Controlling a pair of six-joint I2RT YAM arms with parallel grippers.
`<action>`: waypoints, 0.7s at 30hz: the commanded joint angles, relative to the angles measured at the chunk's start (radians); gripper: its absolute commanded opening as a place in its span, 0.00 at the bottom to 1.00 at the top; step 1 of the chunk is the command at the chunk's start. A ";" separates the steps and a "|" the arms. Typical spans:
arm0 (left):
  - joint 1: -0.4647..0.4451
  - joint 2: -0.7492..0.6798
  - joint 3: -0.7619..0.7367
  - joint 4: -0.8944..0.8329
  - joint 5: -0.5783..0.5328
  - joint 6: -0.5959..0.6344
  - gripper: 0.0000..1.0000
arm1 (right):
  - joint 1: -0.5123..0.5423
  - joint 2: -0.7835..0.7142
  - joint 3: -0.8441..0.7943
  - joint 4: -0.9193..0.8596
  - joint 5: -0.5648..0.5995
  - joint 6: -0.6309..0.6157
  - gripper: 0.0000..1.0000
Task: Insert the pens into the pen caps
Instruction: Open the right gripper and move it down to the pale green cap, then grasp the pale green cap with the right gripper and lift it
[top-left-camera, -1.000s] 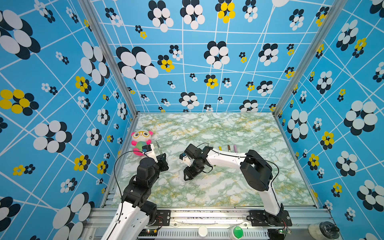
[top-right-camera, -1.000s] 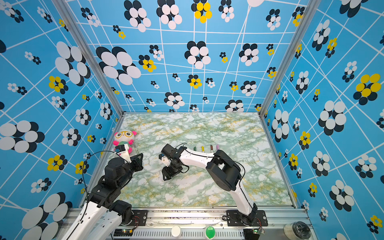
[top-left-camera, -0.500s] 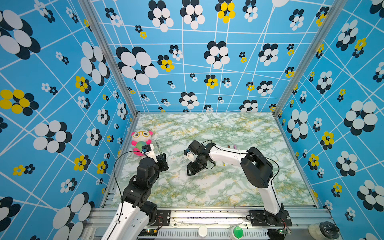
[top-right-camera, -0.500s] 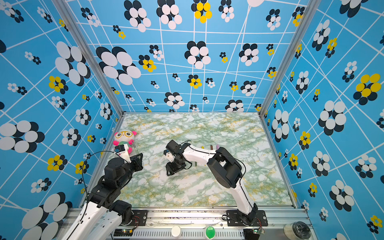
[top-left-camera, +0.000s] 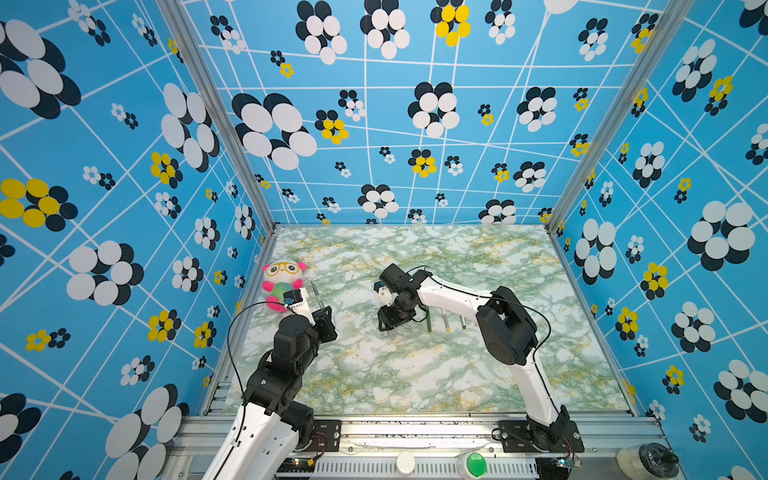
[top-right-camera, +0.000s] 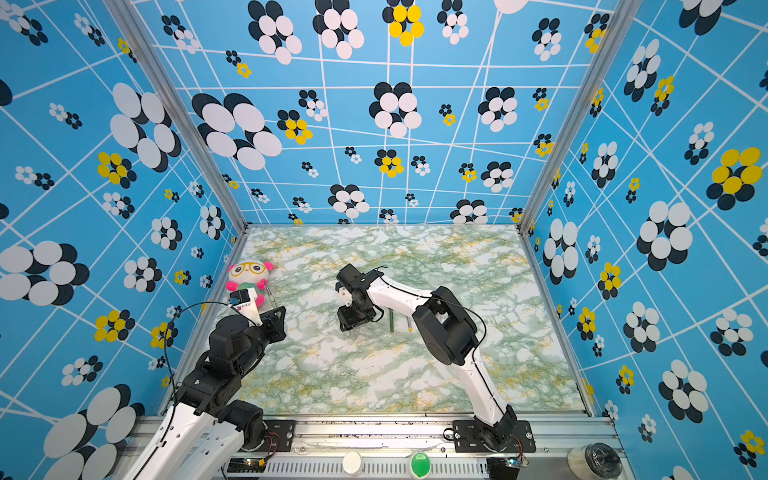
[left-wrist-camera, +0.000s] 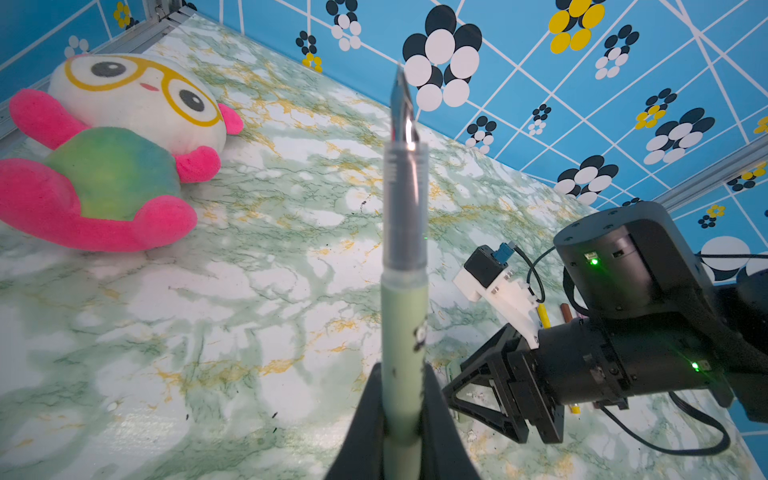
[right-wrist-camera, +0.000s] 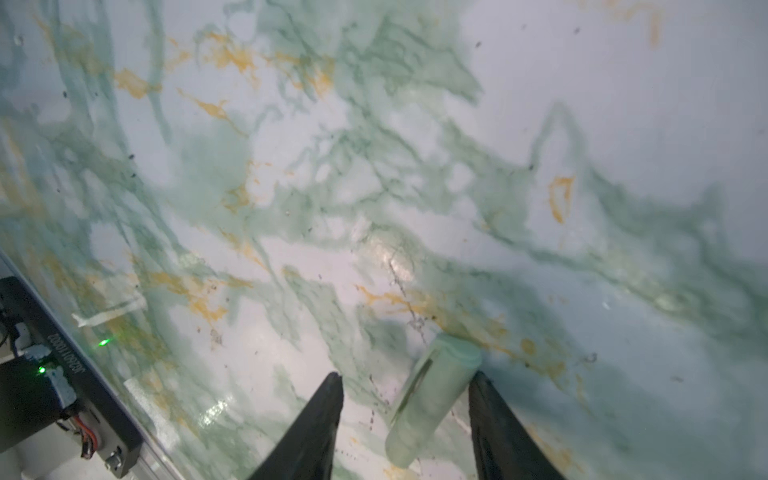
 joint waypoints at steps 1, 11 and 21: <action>0.009 0.000 0.000 0.012 -0.002 0.001 0.00 | -0.002 0.051 0.017 -0.076 0.085 0.009 0.49; 0.012 0.014 -0.004 0.034 0.008 -0.004 0.00 | 0.008 0.010 -0.085 -0.058 0.154 -0.006 0.33; 0.011 0.034 0.014 0.041 0.021 -0.003 0.00 | 0.061 0.040 -0.087 -0.069 0.255 -0.026 0.26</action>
